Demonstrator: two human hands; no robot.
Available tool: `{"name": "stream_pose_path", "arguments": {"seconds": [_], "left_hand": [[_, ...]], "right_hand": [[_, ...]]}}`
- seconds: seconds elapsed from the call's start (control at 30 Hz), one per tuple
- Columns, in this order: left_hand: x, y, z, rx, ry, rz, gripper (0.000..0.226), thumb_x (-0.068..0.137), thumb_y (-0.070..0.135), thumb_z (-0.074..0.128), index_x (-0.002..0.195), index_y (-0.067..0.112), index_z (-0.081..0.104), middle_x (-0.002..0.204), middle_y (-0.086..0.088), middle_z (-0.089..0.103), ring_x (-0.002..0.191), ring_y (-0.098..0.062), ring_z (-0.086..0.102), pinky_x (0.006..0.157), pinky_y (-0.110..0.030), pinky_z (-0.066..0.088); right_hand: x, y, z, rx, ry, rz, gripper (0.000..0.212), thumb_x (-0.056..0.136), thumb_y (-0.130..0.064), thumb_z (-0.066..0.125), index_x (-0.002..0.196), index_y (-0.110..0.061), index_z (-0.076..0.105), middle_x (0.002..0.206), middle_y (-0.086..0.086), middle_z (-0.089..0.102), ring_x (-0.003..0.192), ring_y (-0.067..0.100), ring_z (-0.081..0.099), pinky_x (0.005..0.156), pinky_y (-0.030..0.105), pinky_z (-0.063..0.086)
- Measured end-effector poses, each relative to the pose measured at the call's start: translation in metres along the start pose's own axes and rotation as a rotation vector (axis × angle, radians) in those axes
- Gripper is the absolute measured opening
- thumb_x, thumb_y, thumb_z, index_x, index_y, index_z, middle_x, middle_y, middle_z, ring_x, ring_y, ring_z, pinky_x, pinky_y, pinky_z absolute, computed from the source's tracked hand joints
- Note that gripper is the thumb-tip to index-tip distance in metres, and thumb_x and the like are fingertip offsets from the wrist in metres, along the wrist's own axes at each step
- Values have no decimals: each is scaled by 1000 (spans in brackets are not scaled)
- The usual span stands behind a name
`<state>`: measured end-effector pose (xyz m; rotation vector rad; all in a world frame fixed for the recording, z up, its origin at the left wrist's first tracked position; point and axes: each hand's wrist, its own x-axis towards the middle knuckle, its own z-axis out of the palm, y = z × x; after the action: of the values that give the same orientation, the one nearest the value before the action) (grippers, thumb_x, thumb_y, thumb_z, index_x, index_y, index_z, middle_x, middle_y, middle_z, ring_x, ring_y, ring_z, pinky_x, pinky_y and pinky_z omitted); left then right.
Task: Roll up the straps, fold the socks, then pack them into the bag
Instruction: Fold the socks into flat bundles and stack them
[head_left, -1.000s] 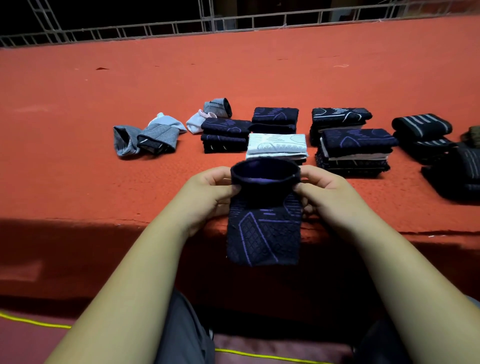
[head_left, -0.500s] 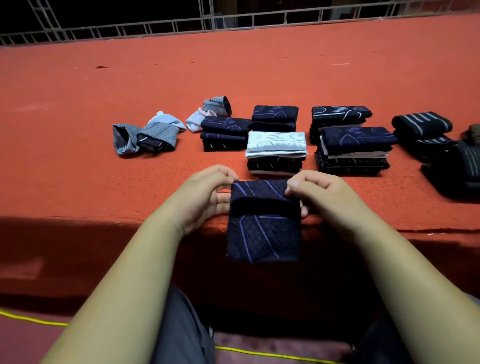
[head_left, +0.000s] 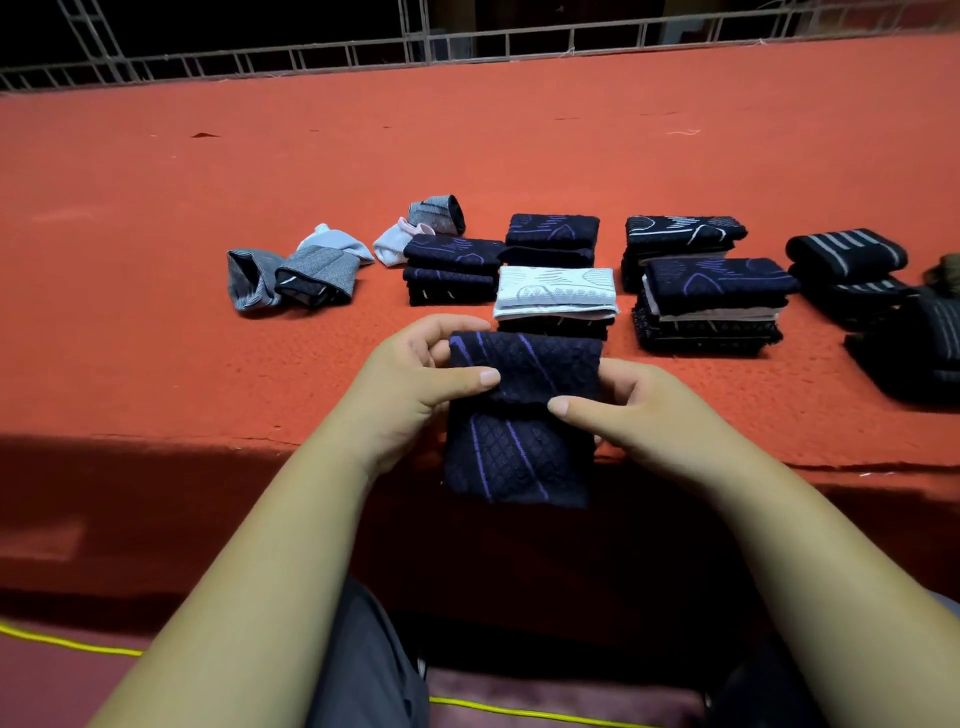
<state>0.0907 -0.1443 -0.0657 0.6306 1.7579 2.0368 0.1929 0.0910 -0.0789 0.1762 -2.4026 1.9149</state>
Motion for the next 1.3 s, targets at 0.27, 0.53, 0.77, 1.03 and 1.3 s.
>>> {"name": "stream_pose_path", "arguments": {"seconds": [0.27,0.53,0.77,1.03,1.3], "left_hand": [[-8,2,-4,201,-133,-159,39,98,5,71,135,14,66,131,-4,75,124,-24,70,103,-48,57],[-5,1,-4,187,-79,-83,40,98,-6,65,134,11,66,131,-6,75,124,-26,69,96,-45,59],[0,-4,-2,-44,-48,-141,29,96,-7,60,123,2,68,120,-23,72,113,-34,69,103,-49,52],[2,-3,-3,-61,-30,-279,38,97,-2,47,130,-13,62,128,-28,69,113,-33,67,96,-38,58],[-6,0,0,20,-104,-218,41,94,2,73,133,4,63,129,-15,73,111,-25,74,85,-34,61]], "right_hand": [[-1,2,1,85,122,7,23,99,-5,70,120,-12,76,97,-8,79,73,-4,64,61,12,48],[0,1,-4,99,151,-19,35,99,3,60,122,-19,74,82,-3,67,61,15,43,55,25,35],[-4,-3,-9,219,166,14,29,100,-1,61,108,-20,80,98,5,73,85,22,57,72,34,44],[-6,0,-16,168,158,57,46,83,10,43,90,-15,82,93,6,78,75,23,66,69,30,50],[-7,-1,-15,95,94,-45,29,95,-5,62,111,-24,78,111,0,74,100,11,67,87,30,52]]}}
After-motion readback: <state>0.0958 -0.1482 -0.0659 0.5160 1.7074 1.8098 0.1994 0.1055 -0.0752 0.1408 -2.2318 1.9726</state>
